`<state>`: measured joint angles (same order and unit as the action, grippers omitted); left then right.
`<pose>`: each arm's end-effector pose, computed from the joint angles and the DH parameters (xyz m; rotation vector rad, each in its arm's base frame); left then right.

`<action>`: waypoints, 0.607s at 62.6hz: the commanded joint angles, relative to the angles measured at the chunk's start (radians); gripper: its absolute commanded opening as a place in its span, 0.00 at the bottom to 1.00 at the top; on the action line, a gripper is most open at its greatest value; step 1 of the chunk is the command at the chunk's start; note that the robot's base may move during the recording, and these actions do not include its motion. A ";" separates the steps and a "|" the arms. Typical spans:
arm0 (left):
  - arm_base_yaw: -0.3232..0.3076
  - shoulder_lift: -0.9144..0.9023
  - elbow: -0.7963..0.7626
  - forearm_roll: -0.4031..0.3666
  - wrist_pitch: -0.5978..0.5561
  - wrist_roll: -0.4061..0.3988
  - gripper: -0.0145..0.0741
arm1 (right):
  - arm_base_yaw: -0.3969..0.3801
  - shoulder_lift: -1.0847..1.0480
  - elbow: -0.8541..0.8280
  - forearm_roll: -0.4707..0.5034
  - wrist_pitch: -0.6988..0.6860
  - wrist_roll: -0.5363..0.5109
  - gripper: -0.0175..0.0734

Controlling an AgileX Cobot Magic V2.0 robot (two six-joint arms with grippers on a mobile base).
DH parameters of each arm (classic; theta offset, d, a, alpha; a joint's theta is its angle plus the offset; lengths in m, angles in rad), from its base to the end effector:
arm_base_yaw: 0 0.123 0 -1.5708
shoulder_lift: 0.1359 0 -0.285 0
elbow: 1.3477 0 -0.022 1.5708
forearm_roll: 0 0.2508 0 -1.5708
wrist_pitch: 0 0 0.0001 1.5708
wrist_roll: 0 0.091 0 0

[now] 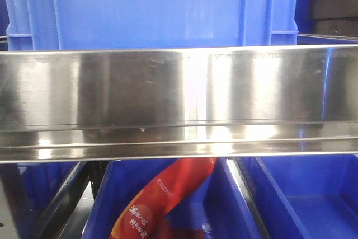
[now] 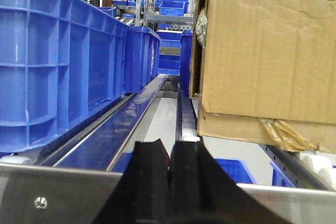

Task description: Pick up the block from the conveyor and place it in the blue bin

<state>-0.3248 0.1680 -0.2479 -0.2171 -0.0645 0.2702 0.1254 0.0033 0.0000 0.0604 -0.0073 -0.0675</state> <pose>0.0576 -0.0181 0.2923 0.2412 1.3222 -0.2200 0.0560 0.0070 0.2137 -0.0976 1.4771 0.0955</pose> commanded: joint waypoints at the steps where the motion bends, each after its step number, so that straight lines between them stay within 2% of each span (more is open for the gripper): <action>1: 0.088 -0.045 0.055 0.112 0.021 -0.108 0.04 | -0.004 -0.003 0.000 -0.010 -0.025 0.003 0.01; 4: 0.138 -0.069 0.072 0.139 0.078 -0.147 0.04 | -0.004 -0.003 0.000 -0.010 -0.025 0.003 0.01; 9: 0.195 -0.114 0.092 0.160 0.177 -0.151 0.04 | -0.004 -0.003 0.000 -0.010 -0.025 0.003 0.01; 15: 0.232 -0.156 0.106 0.181 0.232 -0.151 0.04 | -0.004 -0.003 0.000 -0.010 -0.025 0.003 0.01; 23: 0.276 -0.168 0.146 0.242 0.232 -0.235 0.04 | -0.004 -0.003 0.000 -0.010 -0.025 0.003 0.01; 29: 0.298 -0.168 0.186 0.243 0.202 -0.237 0.04 | -0.004 -0.003 0.000 -0.010 -0.025 0.003 0.01; 38: 0.302 -0.168 0.248 0.226 0.025 -0.237 0.04 | -0.004 -0.003 0.000 -0.010 -0.025 0.003 0.01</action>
<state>-0.0280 0.0047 -0.0242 0.0154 0.0970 0.0454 0.1254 0.0033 0.0000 0.0567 -0.0097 -0.0675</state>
